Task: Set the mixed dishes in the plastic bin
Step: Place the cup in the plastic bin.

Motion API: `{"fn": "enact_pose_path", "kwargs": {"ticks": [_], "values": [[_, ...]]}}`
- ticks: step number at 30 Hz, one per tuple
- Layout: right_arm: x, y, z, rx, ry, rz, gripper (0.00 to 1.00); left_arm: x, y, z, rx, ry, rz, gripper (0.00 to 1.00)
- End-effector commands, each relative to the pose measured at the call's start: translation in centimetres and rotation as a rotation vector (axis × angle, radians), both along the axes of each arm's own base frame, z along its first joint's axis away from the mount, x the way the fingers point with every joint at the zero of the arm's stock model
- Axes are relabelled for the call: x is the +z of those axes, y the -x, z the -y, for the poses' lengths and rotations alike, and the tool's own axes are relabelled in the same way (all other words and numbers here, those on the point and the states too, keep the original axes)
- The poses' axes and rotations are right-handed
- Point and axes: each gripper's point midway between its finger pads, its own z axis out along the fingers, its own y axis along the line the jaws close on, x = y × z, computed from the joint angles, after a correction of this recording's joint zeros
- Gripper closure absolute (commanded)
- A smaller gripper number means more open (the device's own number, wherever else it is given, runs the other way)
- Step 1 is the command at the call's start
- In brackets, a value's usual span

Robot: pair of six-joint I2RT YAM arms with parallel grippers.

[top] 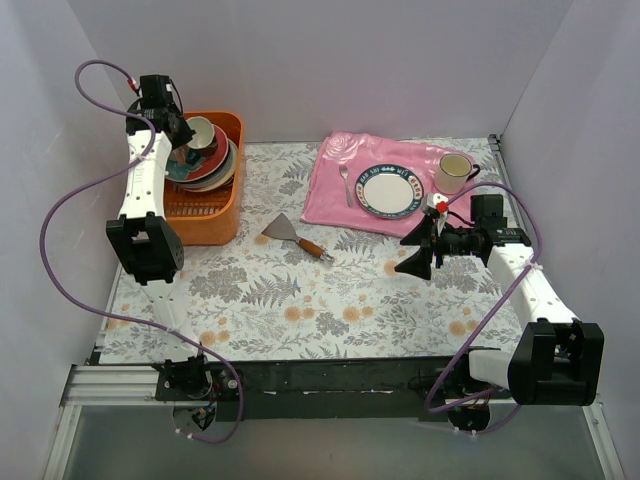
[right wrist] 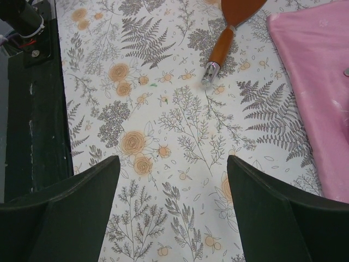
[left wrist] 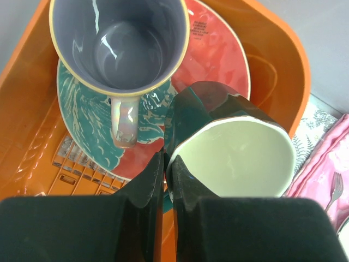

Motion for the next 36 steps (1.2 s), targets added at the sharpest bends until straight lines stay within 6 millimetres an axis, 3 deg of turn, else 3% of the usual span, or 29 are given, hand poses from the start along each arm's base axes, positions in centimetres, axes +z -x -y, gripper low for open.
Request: {"fn": "enact_pose_path", "kwargs": {"ticks": [1, 11, 19, 27, 36], "values": [[0.7, 0.3, -0.1, 0.010, -0.028, 0.023, 0.13, 2.4, -0.9, -0.4, 0.022, 0.004, 0.093, 1.00], [0.8, 0.2, -0.1, 0.009, -0.032, 0.024, 0.13, 1.4, -0.9, -0.5, 0.026, 0.005, 0.069, 0.97], [0.8, 0.1, -0.1, 0.009, -0.032, 0.021, 0.13, 1.0, -0.9, -0.8, 0.043, -0.002, 0.061, 0.84], [0.8, 0.0, -0.1, 0.007, -0.034, 0.020, 0.13, 0.4, -1.0, -0.7, 0.045, 0.003, 0.050, 0.82], [0.7, 0.1, -0.1, 0.005, -0.034, 0.014, 0.13, 0.6, -1.1, -0.9, 0.056, 0.002, 0.056, 0.71]]}}
